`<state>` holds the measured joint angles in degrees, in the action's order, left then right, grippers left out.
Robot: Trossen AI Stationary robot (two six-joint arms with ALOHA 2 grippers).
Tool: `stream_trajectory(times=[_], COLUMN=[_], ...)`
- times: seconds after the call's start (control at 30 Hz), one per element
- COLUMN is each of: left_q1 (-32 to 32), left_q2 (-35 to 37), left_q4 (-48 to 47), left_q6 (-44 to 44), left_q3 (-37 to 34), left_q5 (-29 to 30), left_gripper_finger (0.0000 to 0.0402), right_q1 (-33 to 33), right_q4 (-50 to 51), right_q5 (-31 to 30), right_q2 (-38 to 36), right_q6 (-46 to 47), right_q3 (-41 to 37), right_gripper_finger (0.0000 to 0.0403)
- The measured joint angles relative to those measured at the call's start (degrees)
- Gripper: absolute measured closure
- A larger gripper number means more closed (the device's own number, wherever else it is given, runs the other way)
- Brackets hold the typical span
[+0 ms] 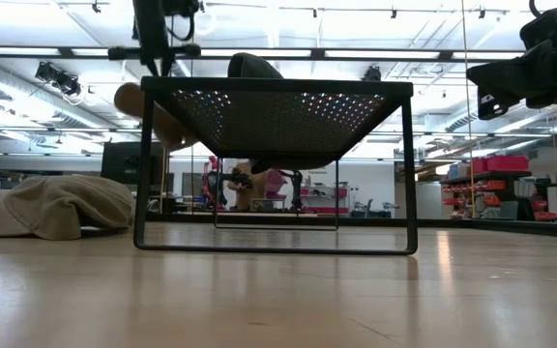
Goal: Pick & Place hat
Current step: Put the top brown cap on the shelf
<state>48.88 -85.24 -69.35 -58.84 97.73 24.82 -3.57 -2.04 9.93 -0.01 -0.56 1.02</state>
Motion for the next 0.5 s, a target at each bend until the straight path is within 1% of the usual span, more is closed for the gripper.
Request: stream_trajectory(times=[0.13,0.4,0.5], left_q1=[0.0,-0.4,-1.3], left_q2=[0.0,0.0,-0.1], left_q4=[0.1,0.5,1.4], left_q6=[5.2,13.4,15.6], left_q3=[4.1,10.1,11.9], left_q5=[-1.4,-8.5,-9.9], left_gripper_finger=[0.0399,0.0399,0.0399], right_q1=[0.0,0.0,0.0], right_q4=[0.0,0.0,0.0], right_q5=[0.0,0.0,0.0], right_q2=[0.0,0.0,0.0], right_q6=[0.0,0.0,0.0], right_q3=[0.0,0.0,0.0], right_gripper_finger=[0.0396,0.0396,0.0396])
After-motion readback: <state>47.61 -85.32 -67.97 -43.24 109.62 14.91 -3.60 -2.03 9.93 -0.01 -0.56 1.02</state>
